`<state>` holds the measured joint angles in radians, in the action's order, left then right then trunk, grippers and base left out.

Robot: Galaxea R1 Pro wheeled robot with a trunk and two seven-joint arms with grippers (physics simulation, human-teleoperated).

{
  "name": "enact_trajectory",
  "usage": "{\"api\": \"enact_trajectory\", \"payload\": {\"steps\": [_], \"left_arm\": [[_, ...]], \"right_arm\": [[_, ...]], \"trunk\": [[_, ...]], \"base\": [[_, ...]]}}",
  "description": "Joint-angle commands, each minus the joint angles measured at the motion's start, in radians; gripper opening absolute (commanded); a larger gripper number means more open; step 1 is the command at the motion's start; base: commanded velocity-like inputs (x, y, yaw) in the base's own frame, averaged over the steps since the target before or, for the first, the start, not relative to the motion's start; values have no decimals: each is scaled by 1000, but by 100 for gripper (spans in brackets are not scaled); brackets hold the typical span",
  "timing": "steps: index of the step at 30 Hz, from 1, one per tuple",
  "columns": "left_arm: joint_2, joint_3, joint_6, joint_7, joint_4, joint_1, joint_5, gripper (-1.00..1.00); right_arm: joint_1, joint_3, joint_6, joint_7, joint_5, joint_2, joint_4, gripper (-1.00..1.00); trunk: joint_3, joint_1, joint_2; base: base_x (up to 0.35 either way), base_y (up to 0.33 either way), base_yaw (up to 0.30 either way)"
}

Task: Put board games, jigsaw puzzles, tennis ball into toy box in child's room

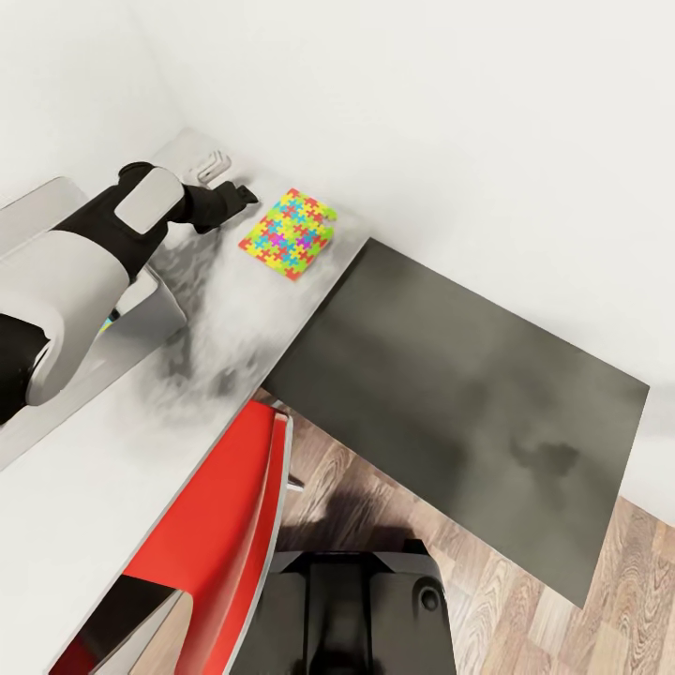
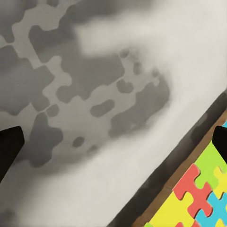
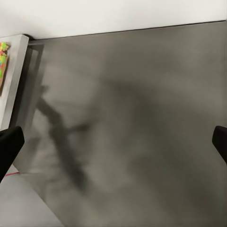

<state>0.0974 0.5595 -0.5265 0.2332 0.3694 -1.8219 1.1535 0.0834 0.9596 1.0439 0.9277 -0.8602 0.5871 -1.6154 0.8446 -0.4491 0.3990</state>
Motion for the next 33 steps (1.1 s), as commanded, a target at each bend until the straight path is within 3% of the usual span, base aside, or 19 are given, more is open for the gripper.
{"api": "enact_trajectory", "payload": {"steps": [1,16,33], "left_arm": [[0,6,-1,9,2,0,18,100],[-3,8,0,9,3,4,17,100],[-18,8,0,8,3,6,17,100]], "right_arm": [[1,1,3,6,4,0,0,100],[0,2,3,6,4,0,0,100],[1,1,3,6,4,0,0,100]], "trunk": [[1,-1,1],[1,-1,1],[1,-1,1]], "base": [[0,0,-37],[0,0,-136],[0,0,-26]]}}
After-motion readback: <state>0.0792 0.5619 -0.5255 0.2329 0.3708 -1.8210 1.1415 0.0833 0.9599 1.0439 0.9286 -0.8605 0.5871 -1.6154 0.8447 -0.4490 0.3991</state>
